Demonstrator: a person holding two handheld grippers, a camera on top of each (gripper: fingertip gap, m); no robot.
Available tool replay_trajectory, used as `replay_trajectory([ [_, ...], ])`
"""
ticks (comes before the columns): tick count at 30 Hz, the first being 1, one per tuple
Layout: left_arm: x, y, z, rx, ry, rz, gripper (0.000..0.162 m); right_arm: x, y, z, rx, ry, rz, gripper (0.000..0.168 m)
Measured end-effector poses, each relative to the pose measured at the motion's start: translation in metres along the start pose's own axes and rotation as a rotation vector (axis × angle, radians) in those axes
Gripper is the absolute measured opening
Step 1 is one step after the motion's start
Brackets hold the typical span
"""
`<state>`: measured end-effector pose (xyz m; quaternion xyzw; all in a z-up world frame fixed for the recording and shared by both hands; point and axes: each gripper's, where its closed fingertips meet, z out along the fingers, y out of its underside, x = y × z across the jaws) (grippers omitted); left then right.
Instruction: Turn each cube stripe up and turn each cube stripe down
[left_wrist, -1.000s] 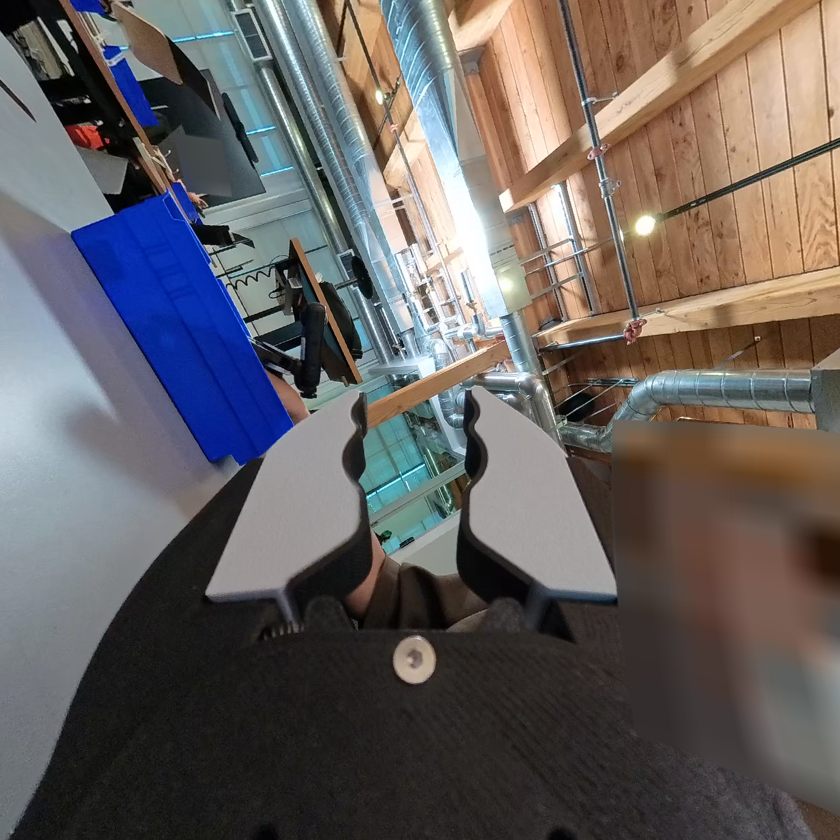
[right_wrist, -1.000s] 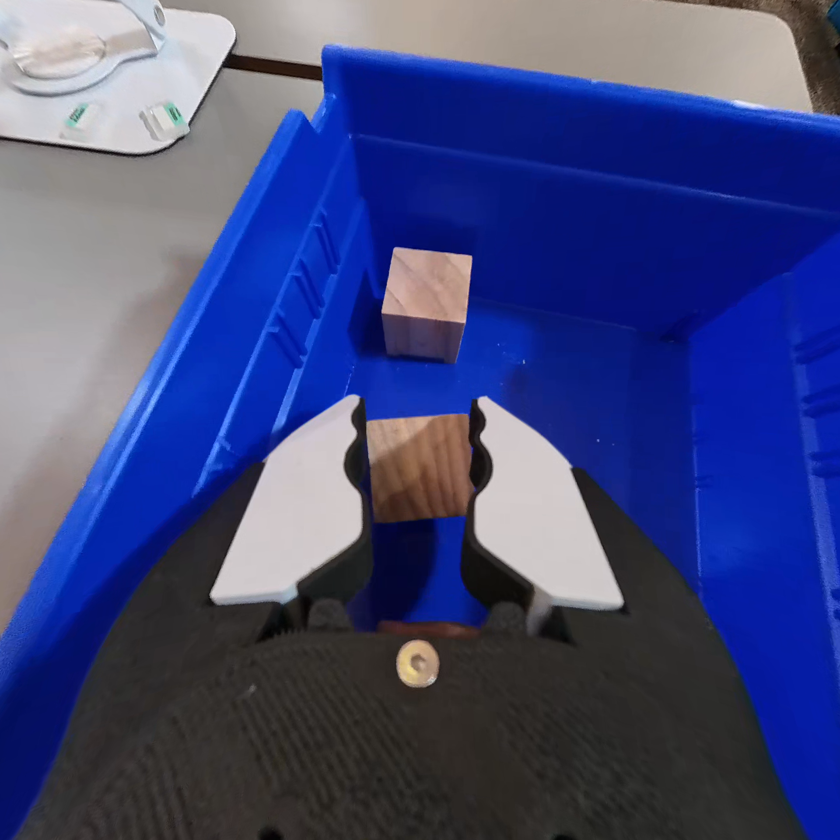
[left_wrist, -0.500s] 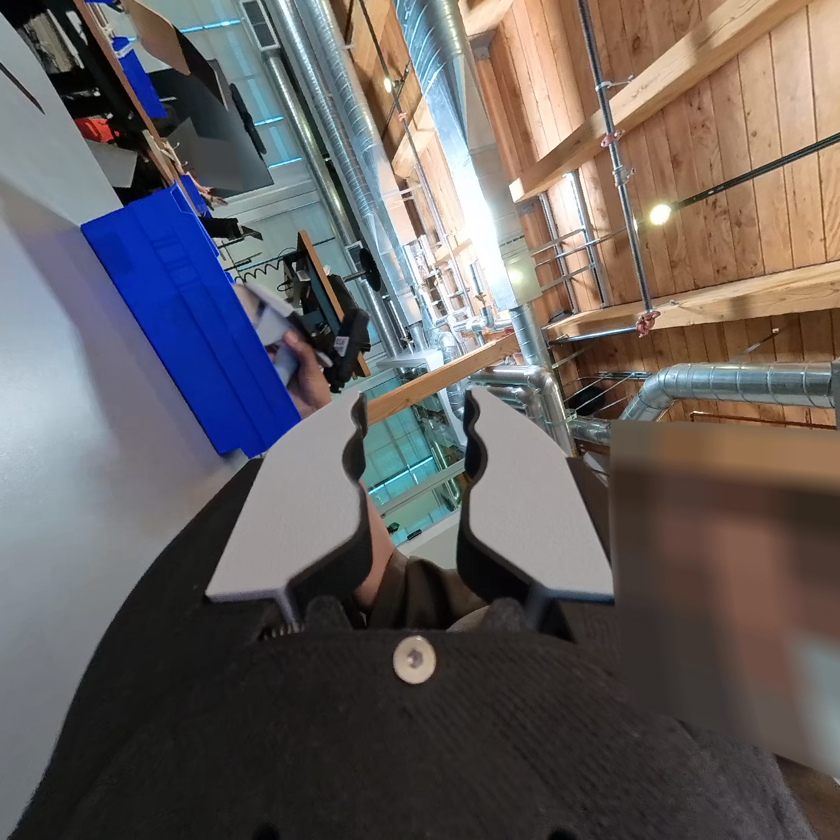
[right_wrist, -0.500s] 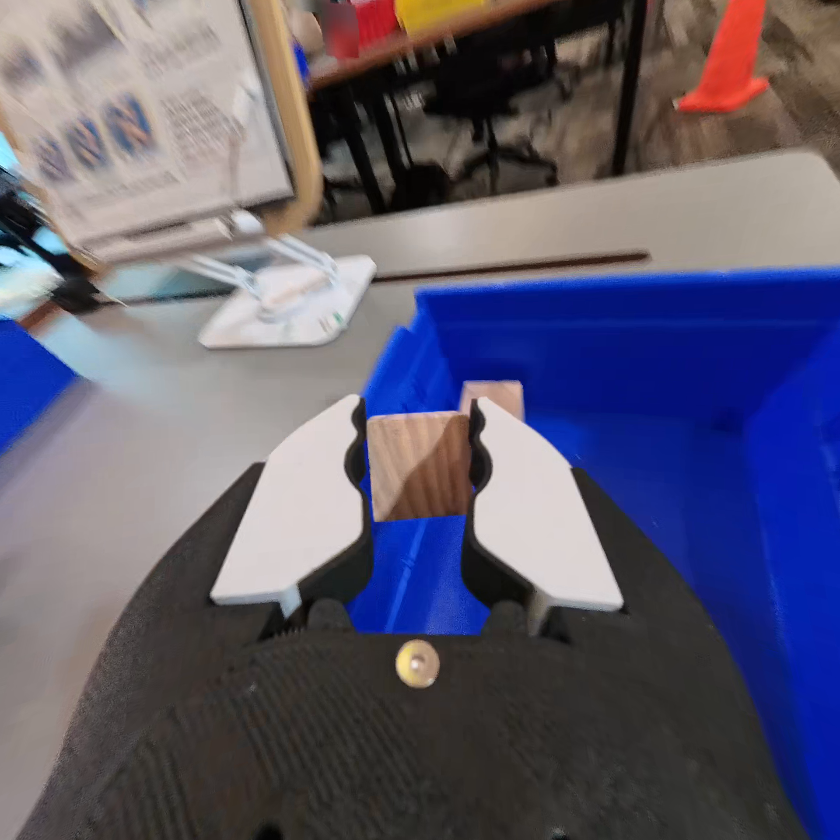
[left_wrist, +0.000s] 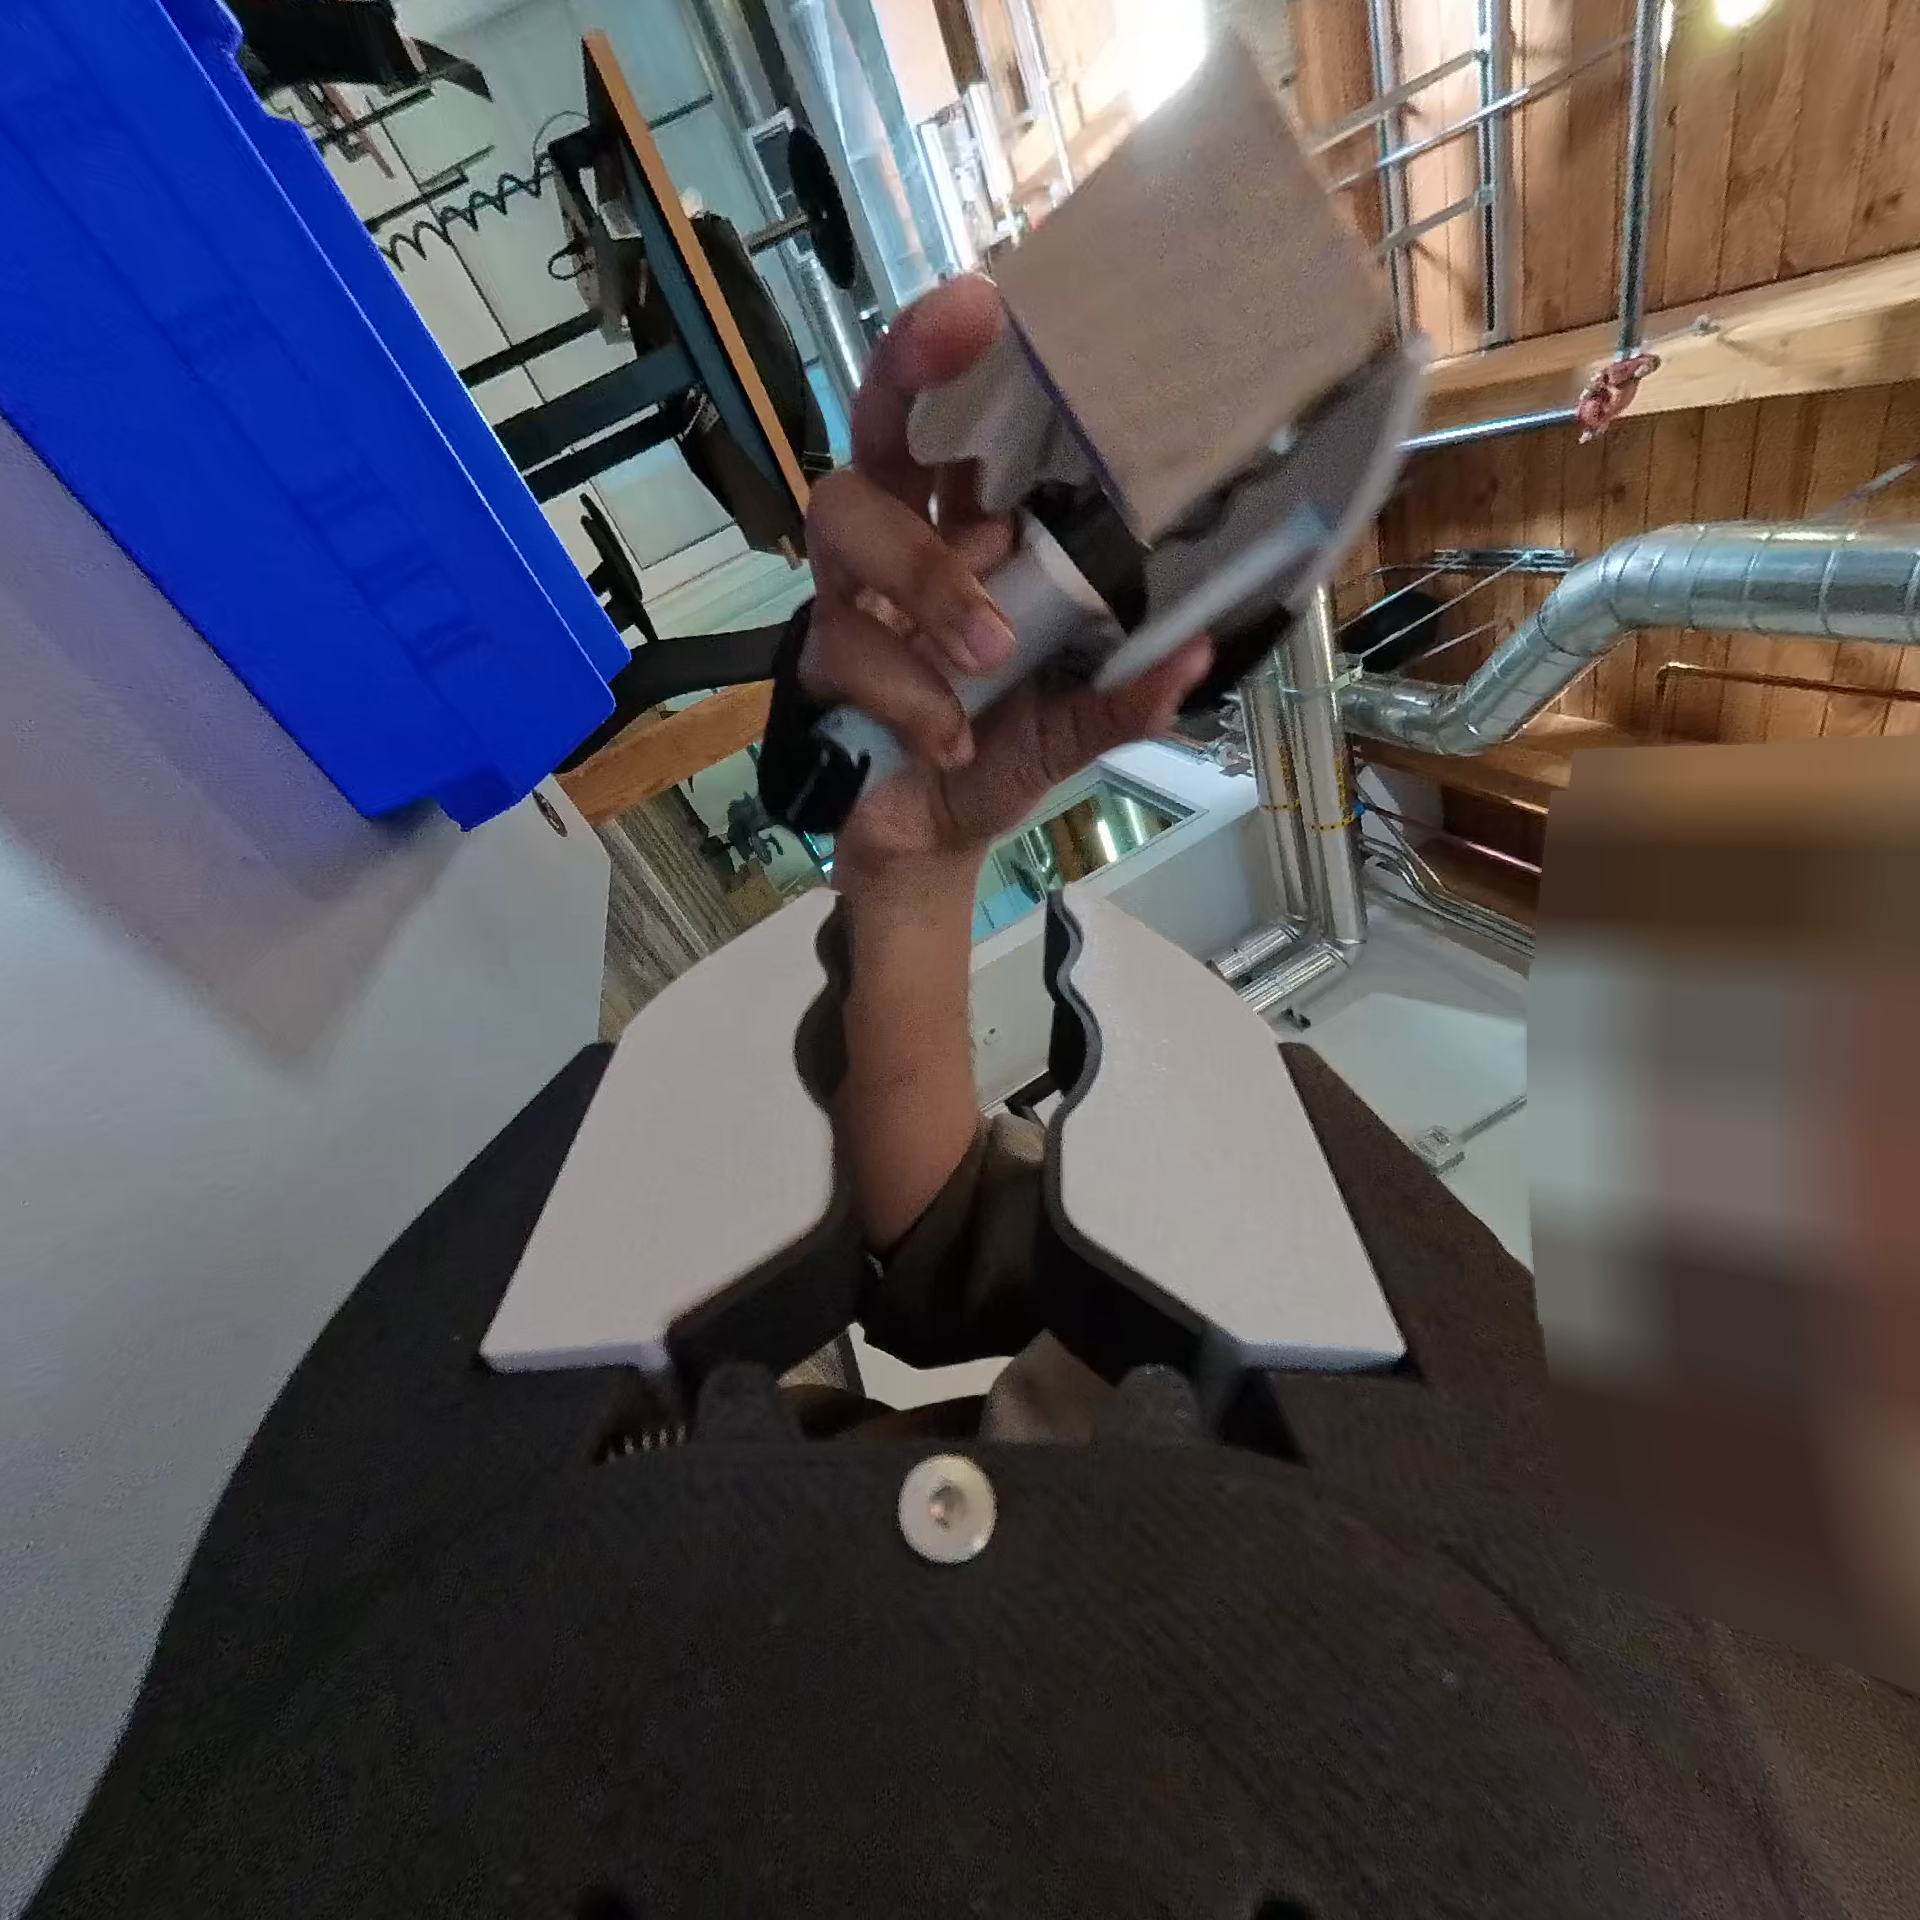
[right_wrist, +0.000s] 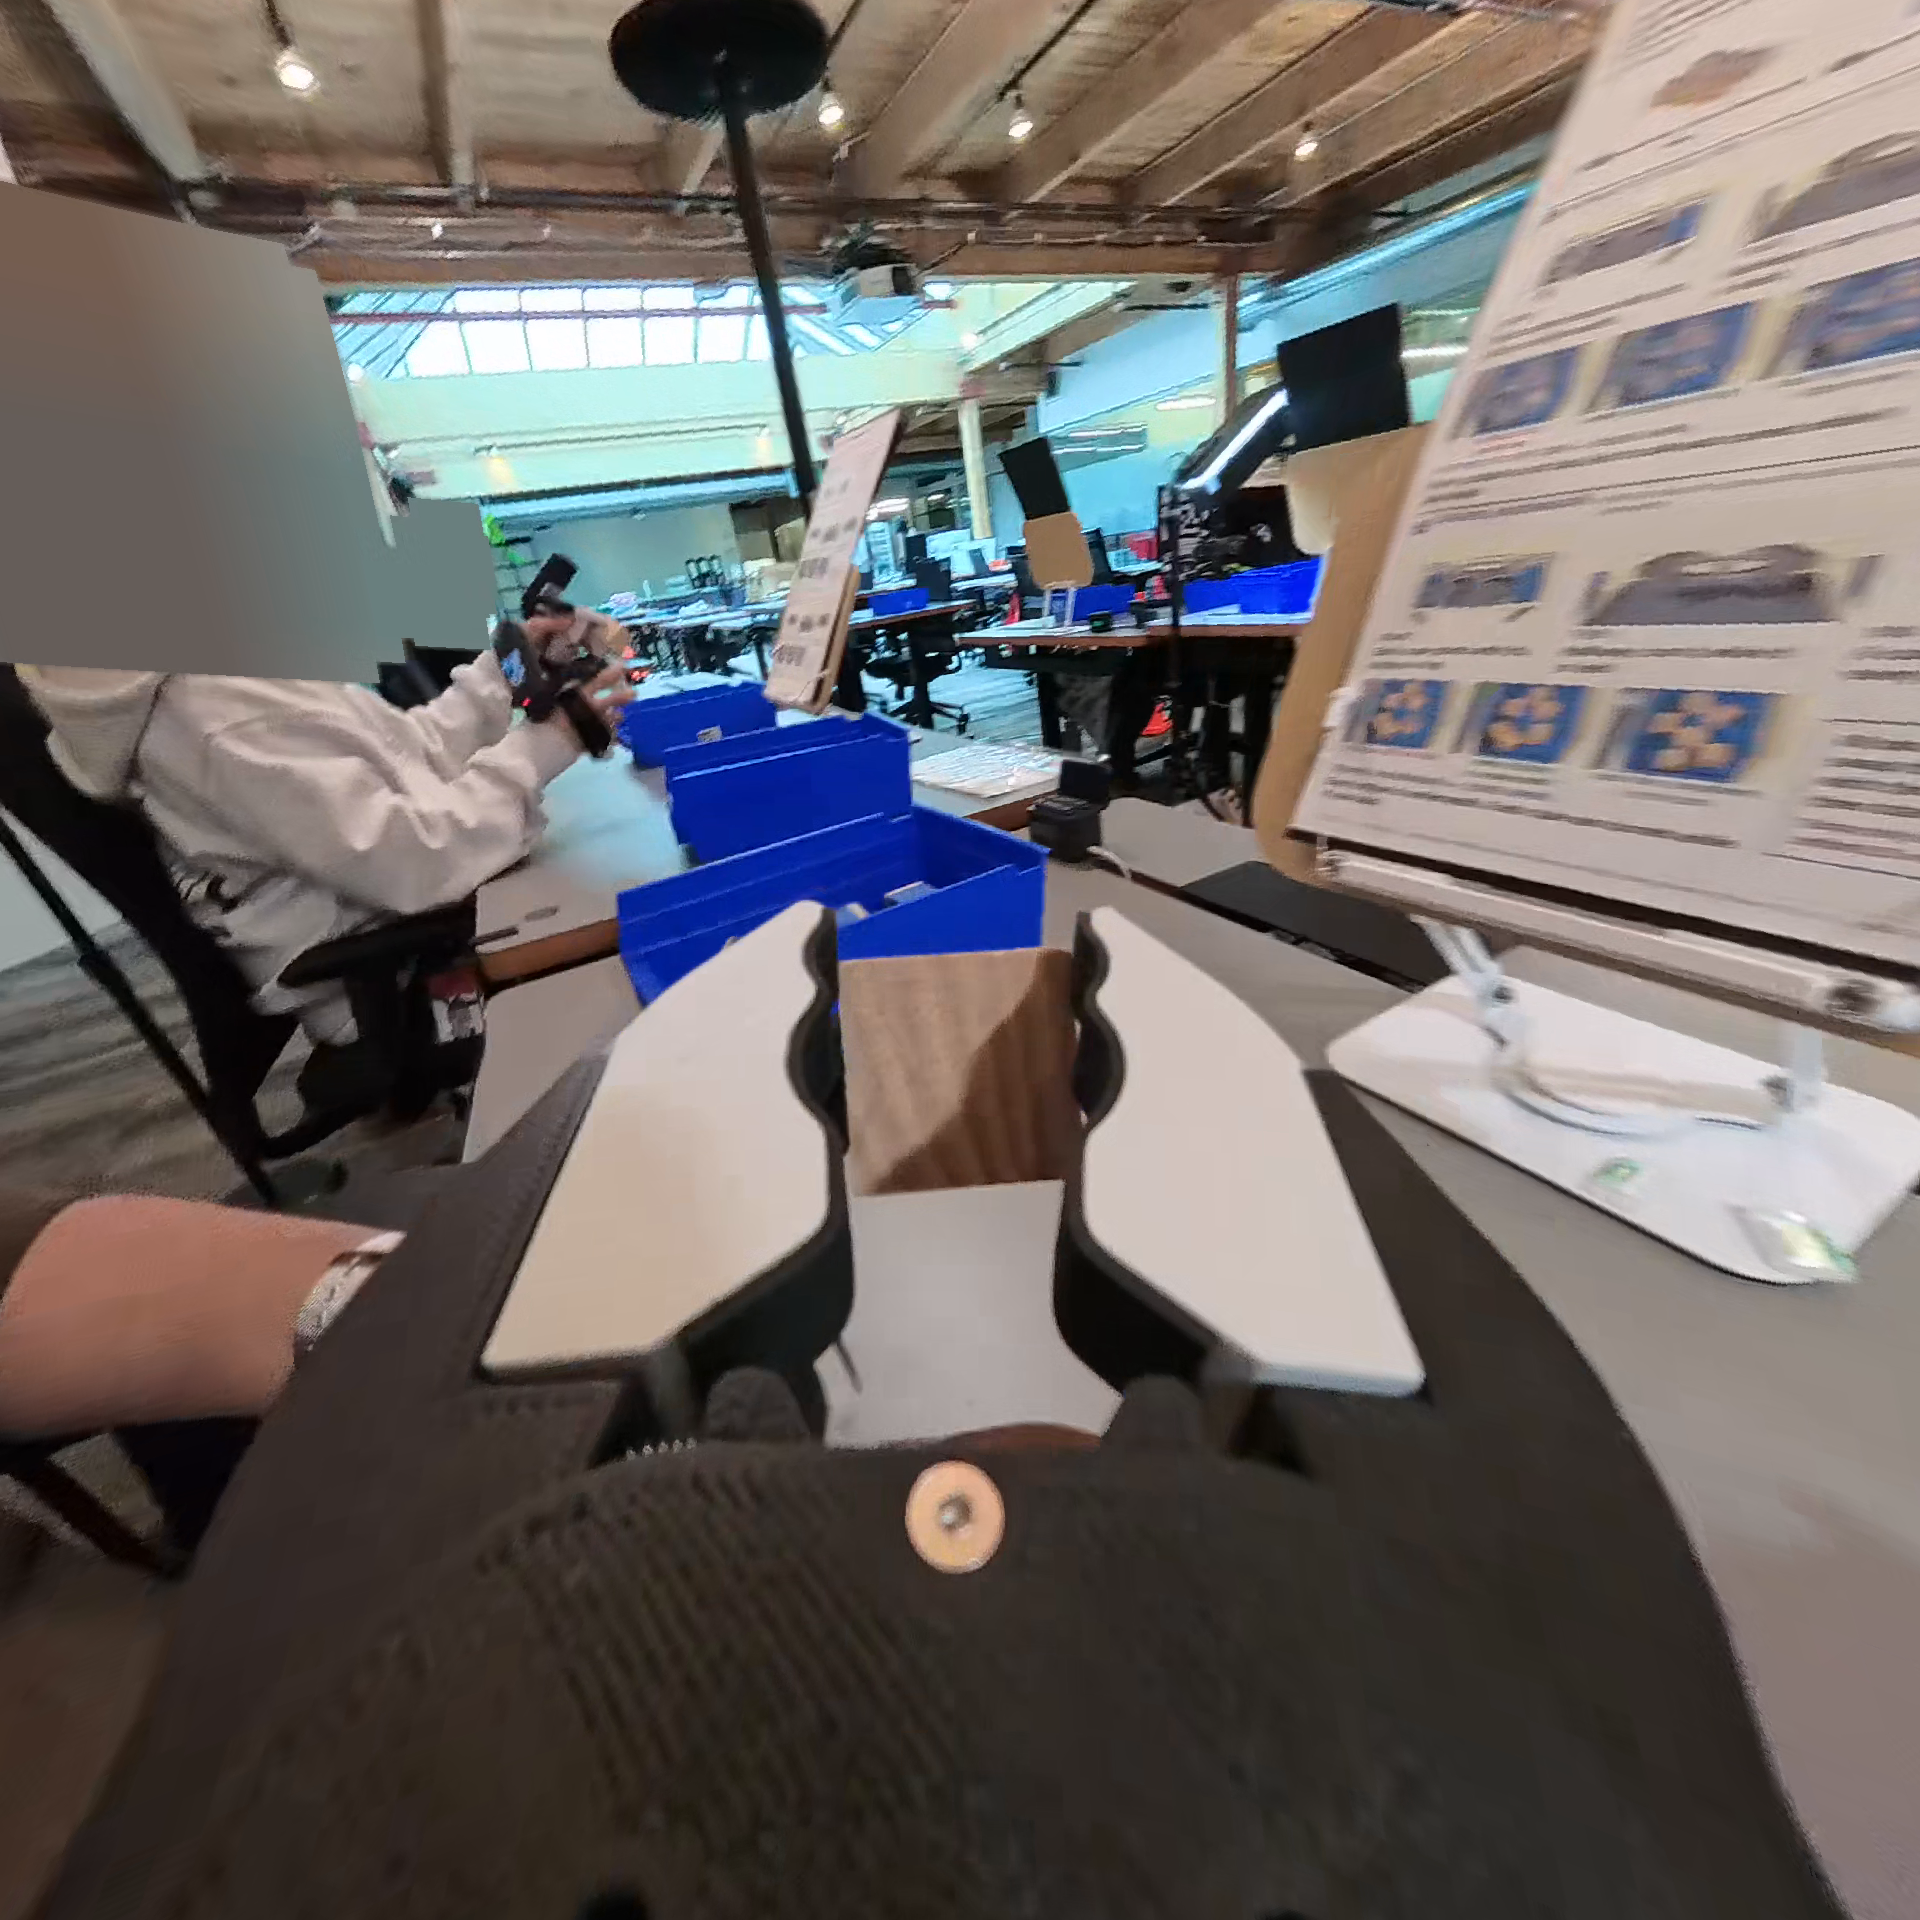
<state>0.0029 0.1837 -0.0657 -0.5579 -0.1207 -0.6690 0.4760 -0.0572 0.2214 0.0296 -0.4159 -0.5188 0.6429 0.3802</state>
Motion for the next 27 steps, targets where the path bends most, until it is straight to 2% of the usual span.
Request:
replay_trajectory([
  [4,-0.006,-0.011,0.001,0.057,-0.026,0.015,0.027,-0.025,0.022,0.011,-0.032,-0.035,-0.013,0.044],
  [8,-0.004,-0.035,-0.014,0.147,-0.006,0.023,0.011,-0.015,0.042,0.010,-0.083,0.009,-0.038,0.044],
  [16,0.002,-0.056,-0.034,0.237,0.010,0.065,0.005,-0.006,0.060,0.009,-0.140,-0.005,0.042,0.044],
  [23,0.005,-0.058,-0.037,0.249,0.024,0.074,0.009,-0.006,0.063,0.007,-0.201,-0.024,0.074,0.043],
  [26,0.008,-0.056,-0.035,0.236,0.060,0.054,0.029,-0.001,0.059,0.005,-0.200,0.010,0.049,0.043],
  [27,0.008,-0.054,-0.034,0.228,0.063,0.049,0.029,0.001,0.057,0.004,-0.199,0.017,0.047,0.043],
])
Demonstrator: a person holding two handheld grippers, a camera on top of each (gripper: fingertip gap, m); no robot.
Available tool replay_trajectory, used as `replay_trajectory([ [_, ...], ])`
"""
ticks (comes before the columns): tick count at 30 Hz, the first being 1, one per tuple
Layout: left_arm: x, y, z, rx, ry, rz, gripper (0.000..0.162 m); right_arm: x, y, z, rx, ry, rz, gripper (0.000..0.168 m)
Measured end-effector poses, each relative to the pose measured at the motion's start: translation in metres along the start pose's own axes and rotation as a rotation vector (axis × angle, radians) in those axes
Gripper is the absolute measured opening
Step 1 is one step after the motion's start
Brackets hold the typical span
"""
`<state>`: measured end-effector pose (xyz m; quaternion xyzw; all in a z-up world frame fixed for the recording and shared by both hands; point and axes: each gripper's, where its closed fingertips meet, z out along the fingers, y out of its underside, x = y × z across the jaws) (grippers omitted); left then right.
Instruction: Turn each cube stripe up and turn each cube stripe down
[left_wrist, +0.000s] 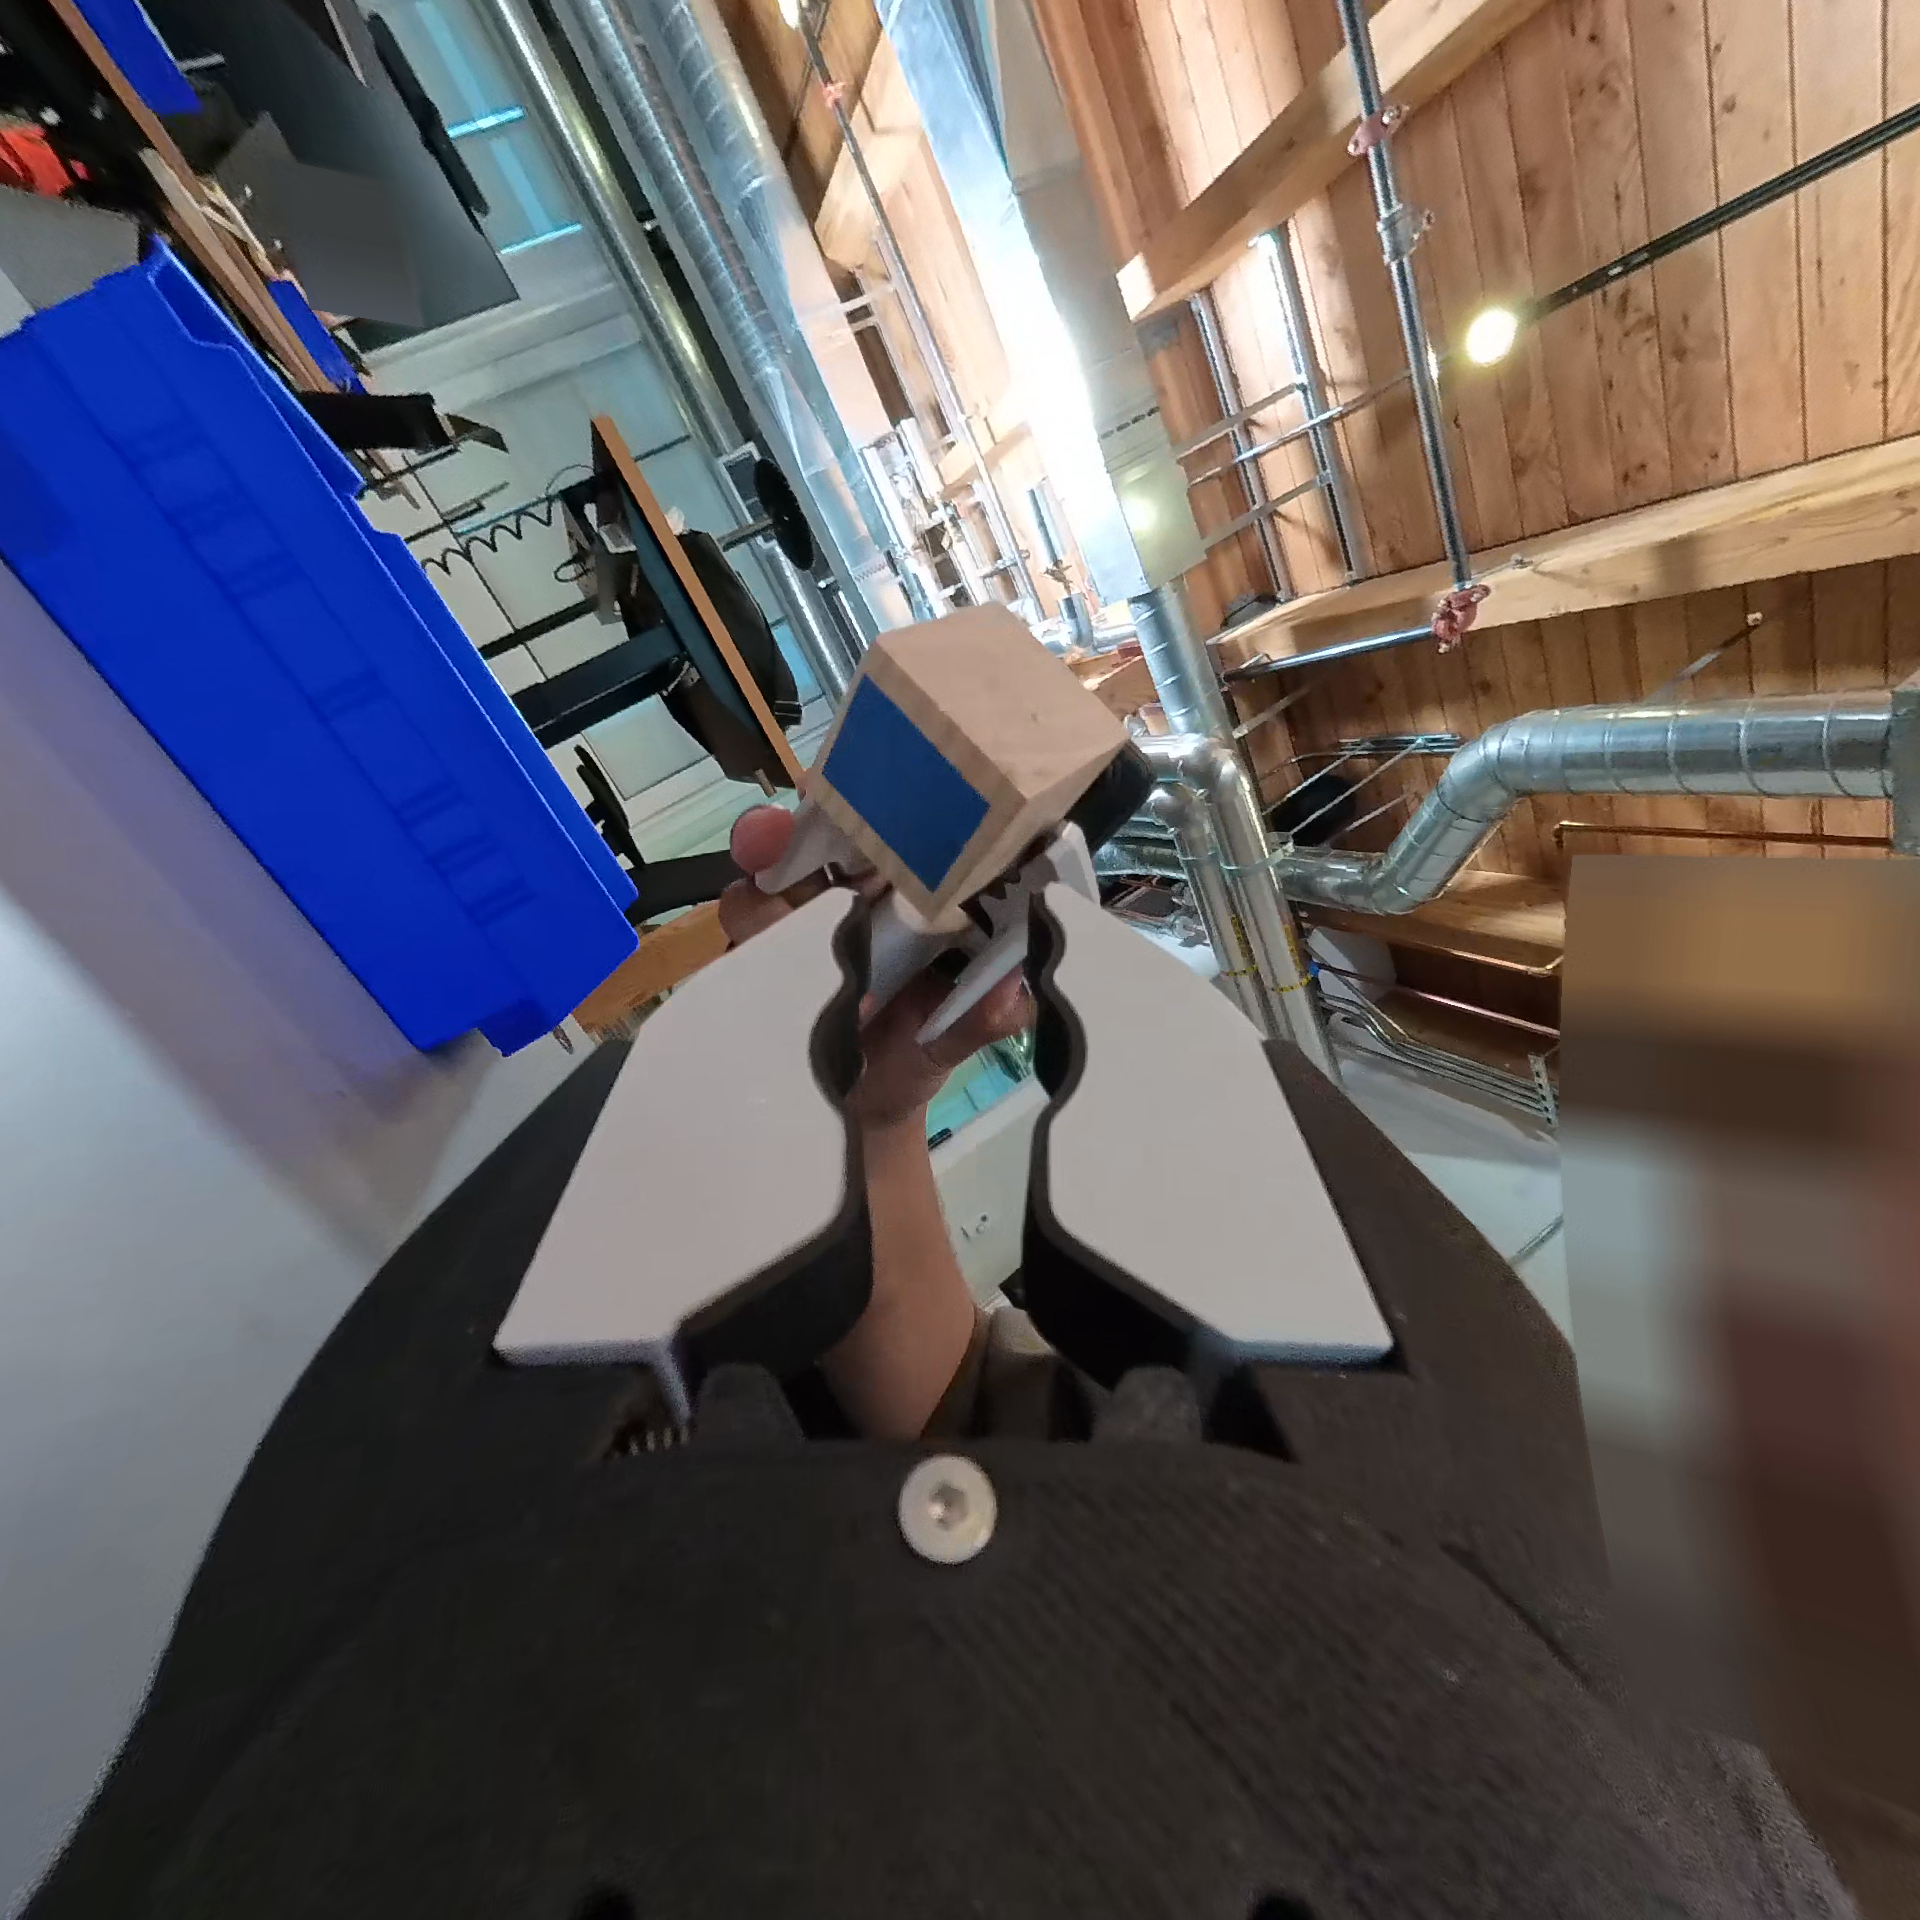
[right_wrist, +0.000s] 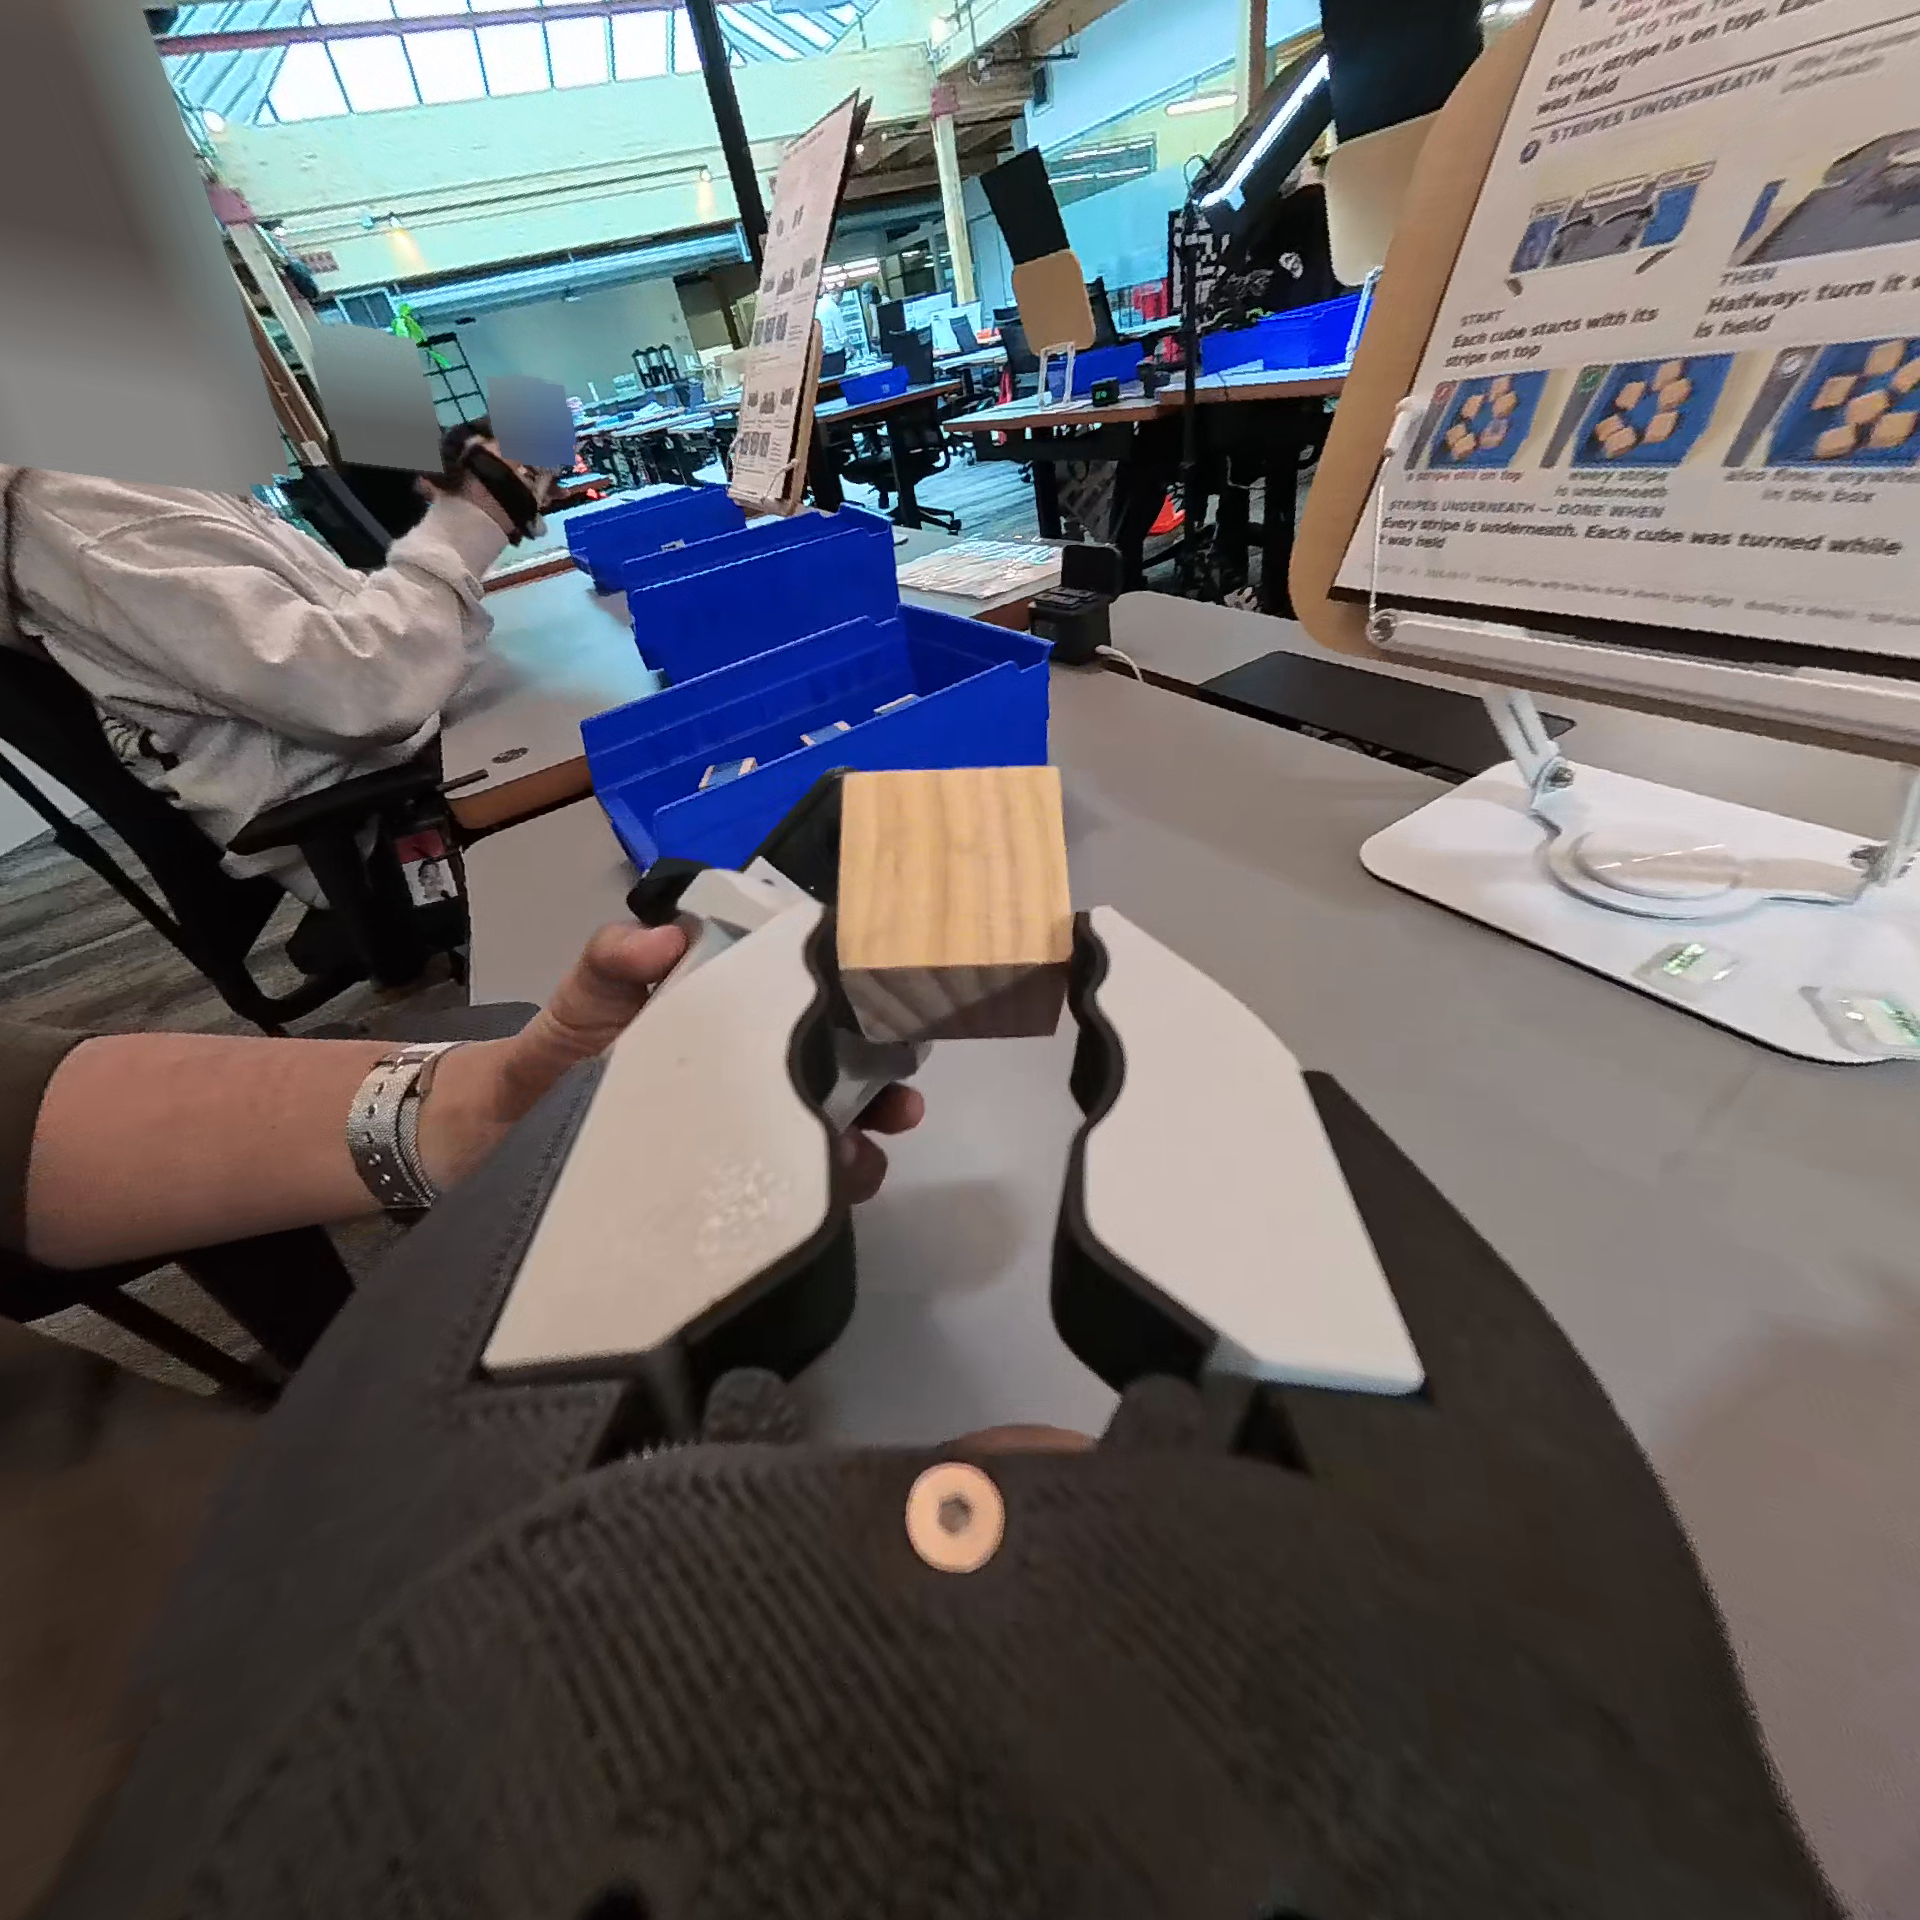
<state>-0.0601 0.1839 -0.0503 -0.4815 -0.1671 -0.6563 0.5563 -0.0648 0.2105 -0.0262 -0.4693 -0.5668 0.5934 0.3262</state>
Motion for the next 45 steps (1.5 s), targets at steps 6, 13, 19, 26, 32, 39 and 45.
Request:
replay_trajectory([
  [6,-0.002,0.005,0.002,-0.026,-0.007,-0.003,0.031,0.031,-0.021,-0.024,0.059,0.123,-0.023,0.044],
  [13,-0.006,0.004,-0.001,-0.031,-0.015,-0.017,0.032,0.139,-0.052,-0.129,0.197,0.513,0.034,0.044],
  [19,-0.004,0.007,-0.010,-0.015,-0.038,-0.009,0.033,0.249,0.035,-0.202,0.002,0.820,0.248,0.044],
  [26,0.000,0.002,-0.026,0.040,-0.078,0.033,0.033,0.273,0.093,-0.184,-0.298,0.816,0.314,0.044],
  [32,0.003,-0.001,-0.035,0.067,-0.091,0.046,0.033,0.279,0.122,-0.175,-0.456,0.848,0.315,0.044],
  [39,0.002,-0.002,-0.037,0.071,-0.093,0.038,0.033,0.266,0.128,-0.164,-0.493,0.757,0.349,0.044],
  [45,0.001,-0.001,-0.035,0.059,-0.092,0.028,0.033,0.268,0.110,-0.170,-0.395,0.752,0.370,0.051],
])
